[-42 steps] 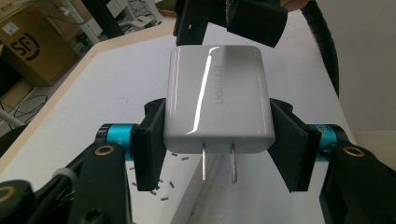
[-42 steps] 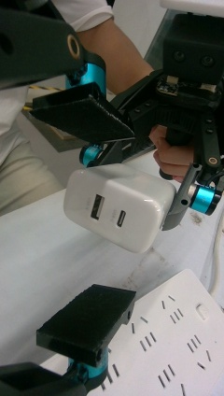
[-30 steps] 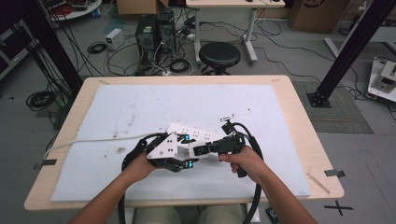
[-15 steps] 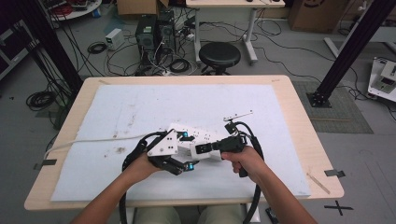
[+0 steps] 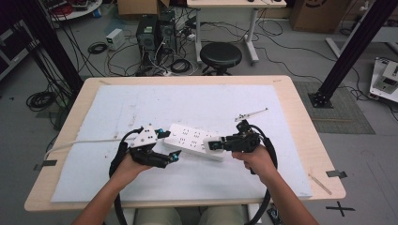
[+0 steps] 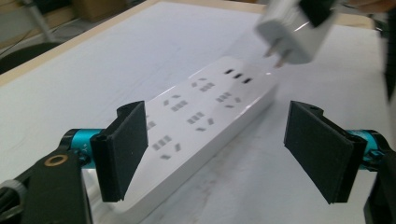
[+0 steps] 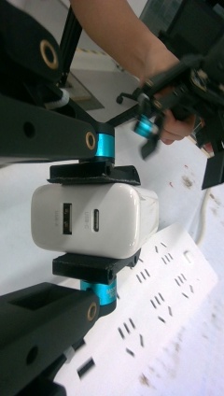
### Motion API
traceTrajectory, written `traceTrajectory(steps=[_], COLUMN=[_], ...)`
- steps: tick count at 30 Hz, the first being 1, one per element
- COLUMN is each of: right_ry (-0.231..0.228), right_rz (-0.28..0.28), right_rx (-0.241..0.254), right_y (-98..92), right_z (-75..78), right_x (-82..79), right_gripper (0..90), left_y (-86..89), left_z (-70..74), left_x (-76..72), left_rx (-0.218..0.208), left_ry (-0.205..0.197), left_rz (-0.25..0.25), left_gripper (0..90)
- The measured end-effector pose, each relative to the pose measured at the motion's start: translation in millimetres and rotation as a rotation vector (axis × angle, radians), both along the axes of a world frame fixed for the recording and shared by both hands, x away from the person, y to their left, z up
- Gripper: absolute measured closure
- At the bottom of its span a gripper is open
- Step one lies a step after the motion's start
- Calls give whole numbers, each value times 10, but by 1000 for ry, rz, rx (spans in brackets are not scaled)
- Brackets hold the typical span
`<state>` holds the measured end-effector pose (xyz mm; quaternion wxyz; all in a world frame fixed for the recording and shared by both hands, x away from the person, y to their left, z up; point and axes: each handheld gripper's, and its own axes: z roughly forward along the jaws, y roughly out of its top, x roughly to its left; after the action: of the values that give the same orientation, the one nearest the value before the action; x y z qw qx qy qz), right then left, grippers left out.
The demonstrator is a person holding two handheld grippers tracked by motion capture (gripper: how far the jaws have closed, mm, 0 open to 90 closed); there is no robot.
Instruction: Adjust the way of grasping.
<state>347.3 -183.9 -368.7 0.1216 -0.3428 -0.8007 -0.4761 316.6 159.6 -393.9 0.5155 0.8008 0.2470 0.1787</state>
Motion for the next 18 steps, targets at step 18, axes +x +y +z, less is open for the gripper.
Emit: traceTrajectory(steps=[18], right_ry=[-169], right_rz=[-35], right_rx=[-194], right_y=[-340], right_z=[90], right_x=[-89], right_gripper=[633], left_y=[322], left_z=[-51], left_x=[-37], left_rx=[-48], left_ry=[1], left_rz=[222], left_gripper=[217])
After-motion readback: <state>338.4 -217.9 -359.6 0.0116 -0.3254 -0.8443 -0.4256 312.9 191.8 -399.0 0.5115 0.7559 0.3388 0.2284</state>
